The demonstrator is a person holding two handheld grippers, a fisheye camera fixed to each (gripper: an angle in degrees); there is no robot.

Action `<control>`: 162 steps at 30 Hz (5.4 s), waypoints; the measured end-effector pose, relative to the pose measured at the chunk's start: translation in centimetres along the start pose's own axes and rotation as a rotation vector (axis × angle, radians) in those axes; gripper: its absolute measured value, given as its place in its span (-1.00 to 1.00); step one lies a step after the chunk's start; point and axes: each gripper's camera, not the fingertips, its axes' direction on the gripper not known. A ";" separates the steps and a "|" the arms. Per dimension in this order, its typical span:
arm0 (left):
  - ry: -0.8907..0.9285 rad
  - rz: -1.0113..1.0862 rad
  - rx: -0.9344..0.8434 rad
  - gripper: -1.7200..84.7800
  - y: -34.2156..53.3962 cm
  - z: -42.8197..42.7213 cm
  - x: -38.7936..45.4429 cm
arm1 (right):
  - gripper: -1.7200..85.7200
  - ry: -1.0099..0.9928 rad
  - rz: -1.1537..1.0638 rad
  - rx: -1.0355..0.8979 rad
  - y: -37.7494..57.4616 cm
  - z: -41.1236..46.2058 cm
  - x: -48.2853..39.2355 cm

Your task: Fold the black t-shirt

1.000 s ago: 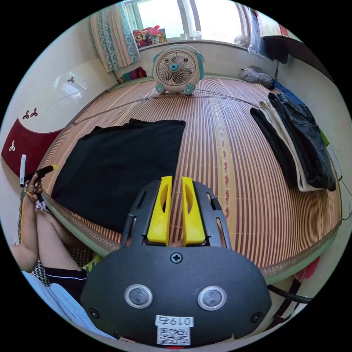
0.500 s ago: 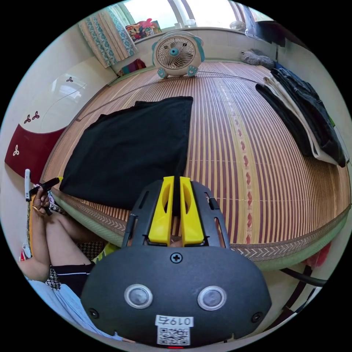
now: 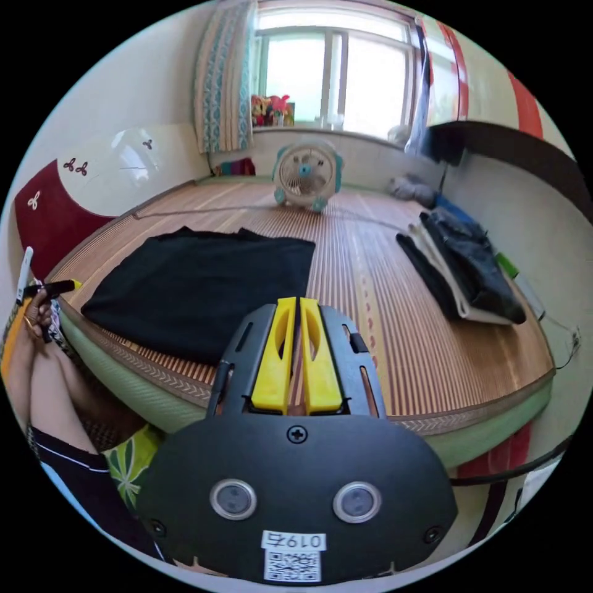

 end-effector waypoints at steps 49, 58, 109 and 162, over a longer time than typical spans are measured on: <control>-0.050 0.055 0.129 -0.94 10.5 -1.5 -2.3 | -0.93 -0.241 0.247 -0.386 4.9 6.1 10.3; -0.069 0.030 0.109 -0.94 11.3 -1.7 -3.6 | -0.96 -0.247 0.256 -0.386 5.0 6.5 11.9; 0.156 -0.224 -0.123 -0.93 5.9 2.2 -14.2 | -0.87 -0.222 0.223 -0.420 1.6 3.9 10.8; 0.254 -0.090 -0.343 -0.92 -18.2 13.7 -21.1 | -0.82 -0.089 -1.209 0.150 -1.0 -15.1 -90.4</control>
